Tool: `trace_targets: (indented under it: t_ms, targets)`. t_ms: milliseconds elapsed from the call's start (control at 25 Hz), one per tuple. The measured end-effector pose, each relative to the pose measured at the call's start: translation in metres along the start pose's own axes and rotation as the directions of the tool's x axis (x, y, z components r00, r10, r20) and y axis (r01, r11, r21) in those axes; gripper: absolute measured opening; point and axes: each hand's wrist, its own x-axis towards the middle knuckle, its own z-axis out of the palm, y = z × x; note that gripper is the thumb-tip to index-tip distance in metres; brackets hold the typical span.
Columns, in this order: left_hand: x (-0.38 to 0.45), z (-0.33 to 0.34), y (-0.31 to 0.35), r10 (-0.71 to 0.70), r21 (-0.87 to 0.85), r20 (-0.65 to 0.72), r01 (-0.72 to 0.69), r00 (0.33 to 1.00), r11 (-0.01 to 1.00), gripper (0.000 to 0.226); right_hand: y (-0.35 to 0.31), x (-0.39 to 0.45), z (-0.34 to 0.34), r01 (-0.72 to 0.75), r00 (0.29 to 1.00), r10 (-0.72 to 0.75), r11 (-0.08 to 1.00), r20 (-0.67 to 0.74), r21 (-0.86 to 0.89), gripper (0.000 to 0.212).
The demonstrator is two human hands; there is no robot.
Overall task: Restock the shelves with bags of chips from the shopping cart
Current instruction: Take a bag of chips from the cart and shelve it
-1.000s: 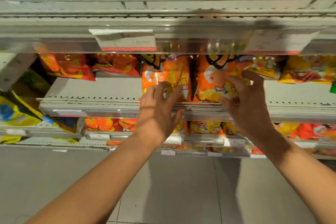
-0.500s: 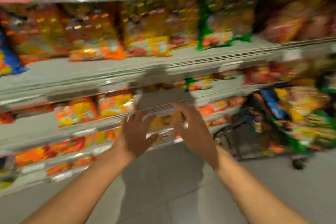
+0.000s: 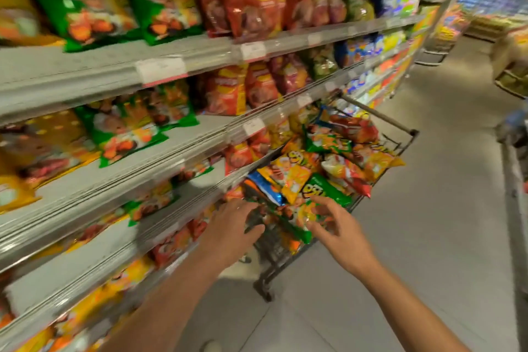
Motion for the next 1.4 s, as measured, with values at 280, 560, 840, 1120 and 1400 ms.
trace_targets:
  t_ms: [280,560,840,1120,1400]
  targets:
    - [0.183,0.045,0.029,0.075,-0.126,0.209,-0.049,0.975,0.991,0.052,0.082,0.086,-0.051,-0.268,0.957,0.27,0.963,-0.105,0.035,0.053]
    - [0.329,0.07,0.064,0.077,-0.08,0.377,-0.051,0.923,0.996,0.055,0.145,0.169,-0.085,-0.424,0.883,0.439,0.898,-0.169,0.116,0.05]
    - [0.435,0.116,0.114,-0.001,-0.123,0.395,0.054,0.919,0.991,0.057,0.245,0.24,-0.121,-0.553,0.763,0.623,0.766,-0.169,0.327,0.062]
    - [0.542,0.194,0.183,-0.423,-0.368,0.437,0.587,0.793,0.721,0.078,0.362,0.318,-0.146,-0.616,0.592,0.805,0.486,-0.042,0.62,0.079]
    - [0.6,0.245,0.218,-0.535,-0.522,0.638,0.822,0.554,0.23,0.067,0.402,0.346,-0.132,-0.564,0.618,0.766,0.276,0.177,0.778,0.054]
